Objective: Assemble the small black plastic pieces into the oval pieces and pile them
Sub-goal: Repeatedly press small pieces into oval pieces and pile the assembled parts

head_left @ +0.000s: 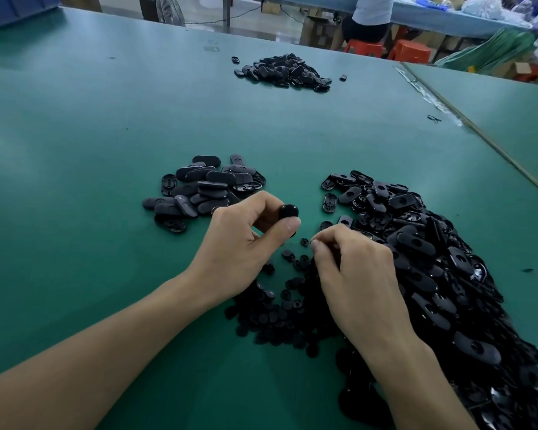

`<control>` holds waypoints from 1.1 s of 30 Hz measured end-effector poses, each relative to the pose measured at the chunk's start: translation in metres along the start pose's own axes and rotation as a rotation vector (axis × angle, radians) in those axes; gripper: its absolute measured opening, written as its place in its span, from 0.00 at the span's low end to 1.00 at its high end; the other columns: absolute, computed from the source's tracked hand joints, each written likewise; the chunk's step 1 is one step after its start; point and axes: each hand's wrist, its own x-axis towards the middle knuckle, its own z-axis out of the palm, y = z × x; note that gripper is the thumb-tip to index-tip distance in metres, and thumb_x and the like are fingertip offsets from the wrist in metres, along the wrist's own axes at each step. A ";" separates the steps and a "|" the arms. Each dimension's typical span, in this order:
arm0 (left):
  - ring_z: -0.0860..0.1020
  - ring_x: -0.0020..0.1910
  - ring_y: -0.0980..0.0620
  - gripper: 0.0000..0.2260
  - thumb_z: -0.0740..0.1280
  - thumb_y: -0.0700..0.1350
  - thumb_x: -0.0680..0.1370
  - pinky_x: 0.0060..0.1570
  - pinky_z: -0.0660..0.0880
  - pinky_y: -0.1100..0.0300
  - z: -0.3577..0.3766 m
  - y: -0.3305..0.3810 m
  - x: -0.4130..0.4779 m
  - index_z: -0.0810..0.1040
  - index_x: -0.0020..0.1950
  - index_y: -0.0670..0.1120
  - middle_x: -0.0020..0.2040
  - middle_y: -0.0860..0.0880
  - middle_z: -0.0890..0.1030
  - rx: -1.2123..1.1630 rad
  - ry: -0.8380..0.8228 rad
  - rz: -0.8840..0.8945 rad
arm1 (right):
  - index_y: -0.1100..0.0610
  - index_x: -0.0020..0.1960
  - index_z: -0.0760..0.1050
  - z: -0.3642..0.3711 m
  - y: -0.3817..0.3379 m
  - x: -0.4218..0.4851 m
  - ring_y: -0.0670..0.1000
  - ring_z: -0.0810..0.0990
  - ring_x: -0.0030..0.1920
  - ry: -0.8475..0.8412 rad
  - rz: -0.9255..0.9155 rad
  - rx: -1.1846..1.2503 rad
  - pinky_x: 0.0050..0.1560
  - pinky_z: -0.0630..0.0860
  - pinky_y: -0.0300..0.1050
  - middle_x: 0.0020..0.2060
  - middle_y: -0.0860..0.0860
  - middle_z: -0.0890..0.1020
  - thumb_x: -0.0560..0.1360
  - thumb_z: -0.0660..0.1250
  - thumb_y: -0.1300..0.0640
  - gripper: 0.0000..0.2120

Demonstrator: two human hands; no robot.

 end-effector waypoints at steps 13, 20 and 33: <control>0.81 0.35 0.50 0.04 0.71 0.50 0.76 0.35 0.73 0.67 0.001 -0.004 -0.001 0.79 0.44 0.51 0.37 0.51 0.84 -0.021 -0.014 -0.010 | 0.51 0.46 0.81 0.002 -0.001 -0.002 0.41 0.80 0.42 0.034 -0.071 0.174 0.41 0.72 0.29 0.35 0.39 0.80 0.79 0.70 0.56 0.04; 0.75 0.30 0.58 0.04 0.72 0.45 0.77 0.32 0.72 0.68 0.001 -0.005 -0.002 0.80 0.43 0.49 0.35 0.48 0.82 -0.016 -0.020 -0.012 | 0.50 0.46 0.82 0.003 -0.004 -0.004 0.41 0.80 0.41 0.014 -0.070 0.222 0.41 0.73 0.30 0.35 0.39 0.81 0.78 0.71 0.56 0.03; 0.70 0.26 0.57 0.04 0.72 0.46 0.77 0.28 0.72 0.61 0.002 -0.010 -0.001 0.80 0.42 0.50 0.33 0.49 0.82 0.023 -0.050 -0.025 | 0.49 0.51 0.83 0.004 -0.004 -0.005 0.42 0.80 0.42 0.003 -0.080 0.237 0.43 0.74 0.30 0.39 0.41 0.81 0.75 0.72 0.61 0.09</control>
